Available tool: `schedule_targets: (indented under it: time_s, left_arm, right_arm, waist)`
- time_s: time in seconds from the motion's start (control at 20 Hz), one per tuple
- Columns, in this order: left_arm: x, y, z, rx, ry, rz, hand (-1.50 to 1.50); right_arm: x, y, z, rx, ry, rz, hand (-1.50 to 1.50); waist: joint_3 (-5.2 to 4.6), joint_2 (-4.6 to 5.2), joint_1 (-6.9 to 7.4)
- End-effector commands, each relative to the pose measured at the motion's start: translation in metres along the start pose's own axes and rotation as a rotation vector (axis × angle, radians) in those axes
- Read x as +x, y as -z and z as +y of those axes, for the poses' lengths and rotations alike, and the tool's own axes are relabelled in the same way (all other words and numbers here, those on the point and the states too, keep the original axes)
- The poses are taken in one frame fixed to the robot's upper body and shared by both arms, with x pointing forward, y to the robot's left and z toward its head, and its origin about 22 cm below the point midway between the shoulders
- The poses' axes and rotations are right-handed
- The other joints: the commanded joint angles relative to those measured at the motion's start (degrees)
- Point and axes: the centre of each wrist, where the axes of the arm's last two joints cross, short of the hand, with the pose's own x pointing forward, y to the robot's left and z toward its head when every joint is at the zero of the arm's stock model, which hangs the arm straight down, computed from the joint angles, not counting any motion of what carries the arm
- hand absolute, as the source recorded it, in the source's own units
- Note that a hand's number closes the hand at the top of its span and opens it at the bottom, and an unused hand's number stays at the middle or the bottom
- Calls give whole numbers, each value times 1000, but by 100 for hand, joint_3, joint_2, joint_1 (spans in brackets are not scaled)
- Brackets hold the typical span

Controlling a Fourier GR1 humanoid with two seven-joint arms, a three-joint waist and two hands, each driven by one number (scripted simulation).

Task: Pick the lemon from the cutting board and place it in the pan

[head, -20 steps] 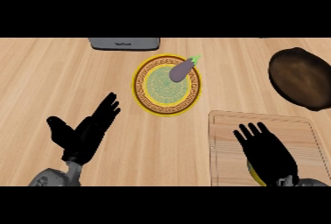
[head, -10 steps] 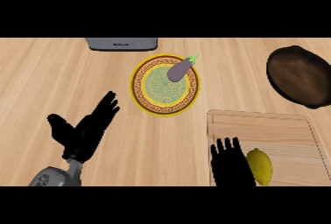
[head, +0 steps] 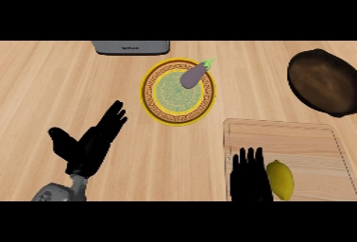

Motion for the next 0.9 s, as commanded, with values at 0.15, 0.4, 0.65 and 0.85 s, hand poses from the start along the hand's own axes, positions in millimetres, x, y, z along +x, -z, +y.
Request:
schedule_targets:
  time_s: [0.15, 0.4, 0.65, 0.85]
  left_arm:
    - [-6, 3, -15, 3, -8, 6, 0]
    - [-13, 2, -11, -11, -7, 3, 0]
    - [9, 6, 15, -17, -3, -2, 0]
    - [-2, 1, -10, -15, 0, 17, 0]
  right_arm:
    - [-13, -4, 13, 17, -38, 118, -150]
    - [-14, 11, 10, 16, -31, 110, -150]
    - [-35, 19, 15, 6, -46, 96, -150]
    - [-34, 28, 28, -73, -106, 41, 150]
  waist:
    - [3, 4, -21]
    - [3, 7, 0]
    - [3, 9, 3]
    - [4, 9, 24]
